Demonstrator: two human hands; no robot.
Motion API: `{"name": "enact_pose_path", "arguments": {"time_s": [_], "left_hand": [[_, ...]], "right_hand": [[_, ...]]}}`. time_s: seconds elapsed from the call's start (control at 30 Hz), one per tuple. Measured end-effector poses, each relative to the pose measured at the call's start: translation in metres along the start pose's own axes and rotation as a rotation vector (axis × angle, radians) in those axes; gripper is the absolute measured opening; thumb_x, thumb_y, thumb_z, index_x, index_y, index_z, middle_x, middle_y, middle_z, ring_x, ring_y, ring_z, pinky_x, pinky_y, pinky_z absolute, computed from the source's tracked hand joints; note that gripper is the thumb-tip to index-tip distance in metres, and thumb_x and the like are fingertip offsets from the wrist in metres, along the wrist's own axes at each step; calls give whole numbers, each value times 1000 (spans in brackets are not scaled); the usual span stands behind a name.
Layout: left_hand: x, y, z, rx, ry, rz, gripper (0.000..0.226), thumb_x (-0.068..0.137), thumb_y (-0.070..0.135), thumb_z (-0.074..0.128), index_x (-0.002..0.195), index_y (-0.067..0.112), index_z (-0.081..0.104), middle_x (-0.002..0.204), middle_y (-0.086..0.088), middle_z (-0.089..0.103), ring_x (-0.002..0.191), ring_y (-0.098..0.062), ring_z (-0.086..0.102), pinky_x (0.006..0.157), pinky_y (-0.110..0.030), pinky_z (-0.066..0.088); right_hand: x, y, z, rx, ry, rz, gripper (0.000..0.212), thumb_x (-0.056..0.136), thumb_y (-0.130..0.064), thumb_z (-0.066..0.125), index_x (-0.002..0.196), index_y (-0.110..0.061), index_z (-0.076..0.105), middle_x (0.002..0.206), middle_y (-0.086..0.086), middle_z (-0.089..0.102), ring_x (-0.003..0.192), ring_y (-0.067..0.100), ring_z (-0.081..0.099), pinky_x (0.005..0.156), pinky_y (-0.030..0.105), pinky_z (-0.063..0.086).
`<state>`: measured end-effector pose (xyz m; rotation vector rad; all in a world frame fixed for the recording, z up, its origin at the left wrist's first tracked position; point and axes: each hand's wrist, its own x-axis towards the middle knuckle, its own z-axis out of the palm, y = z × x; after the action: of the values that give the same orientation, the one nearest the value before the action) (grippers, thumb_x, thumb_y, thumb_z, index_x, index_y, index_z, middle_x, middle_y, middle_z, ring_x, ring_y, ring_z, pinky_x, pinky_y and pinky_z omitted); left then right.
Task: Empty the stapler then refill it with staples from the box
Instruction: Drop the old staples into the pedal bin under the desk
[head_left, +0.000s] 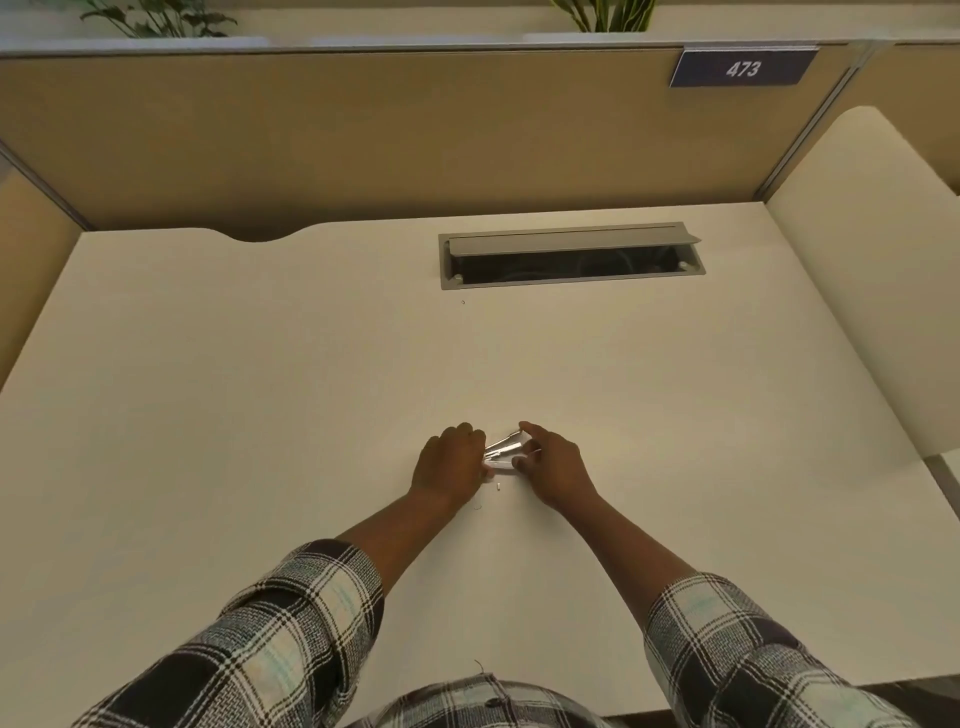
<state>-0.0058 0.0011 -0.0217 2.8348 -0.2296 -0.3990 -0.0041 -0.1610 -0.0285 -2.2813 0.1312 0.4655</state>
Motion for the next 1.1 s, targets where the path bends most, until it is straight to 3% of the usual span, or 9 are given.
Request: {"name": "enact_pose_path", "arguments": {"time_s": [0.17,0.27,0.37,0.43,0.5,0.63,0.73,1.0,1.1], "left_hand": [[-12,-4,2,-125,75,26,21,80,19,68,96,13,57,98,-5,57,88,-27,59,70,-38,49],[-25,-10,9,-188,37,49,14,81,11,66,93,16,62,93,-1,62,84,-20,63,67,-26,43],[-36,-14,15,-251,-43,8,13,82,14,65,94,19,67,91,2,70,85,-15,65,90,-22,44],[-41,-13,19,-265,-80,5,9,86,15,63,93,18,66,96,-2,68,90,-18,63,87,-17,42],[-43,-12,22,-249,-68,-21,12,85,17,65,95,14,71,99,-4,65,96,-19,59,89,-23,41],[-45,-10,27,-310,-62,-134,10,80,10,68,87,13,74,87,-2,67,83,-15,58,73,-24,45],[-45,-10,34,-336,-70,-175,11,81,9,65,80,14,74,82,-1,73,87,-17,65,76,-28,52],[-51,-7,39,-160,-95,-23,21,82,-2,46,92,5,64,103,-13,59,97,-28,58,77,-37,46],[-53,-8,41,-78,-104,36,23,82,-1,42,97,5,59,105,-12,56,98,-28,56,74,-37,45]], "right_hand": [[-11,1,2,-134,102,-149,32,85,-14,66,116,-14,59,102,3,59,85,15,52,73,23,35],[-18,2,10,-269,77,-235,12,88,-15,60,98,-11,65,94,8,61,82,26,60,67,27,35],[-24,0,22,-378,-3,-235,16,90,-22,58,95,-11,68,93,10,63,86,29,61,66,27,34],[-26,0,28,-397,2,-203,19,90,-27,58,95,-10,66,95,10,63,88,28,61,66,28,35],[-27,-1,32,-403,21,-179,20,91,-27,57,96,-9,65,97,11,62,90,29,60,66,29,35],[-28,-4,36,-386,42,-170,17,93,-19,54,97,-7,65,98,13,64,92,30,61,68,28,33],[-30,0,39,-369,38,-165,16,95,-16,49,96,-6,61,101,12,61,91,29,59,67,27,32],[-32,6,33,-383,-80,-230,11,95,-12,47,95,-7,57,103,12,60,91,26,57,66,25,31],[-33,5,26,-325,-87,-182,9,93,-15,51,90,-11,58,97,10,64,86,27,60,64,31,38]]}}
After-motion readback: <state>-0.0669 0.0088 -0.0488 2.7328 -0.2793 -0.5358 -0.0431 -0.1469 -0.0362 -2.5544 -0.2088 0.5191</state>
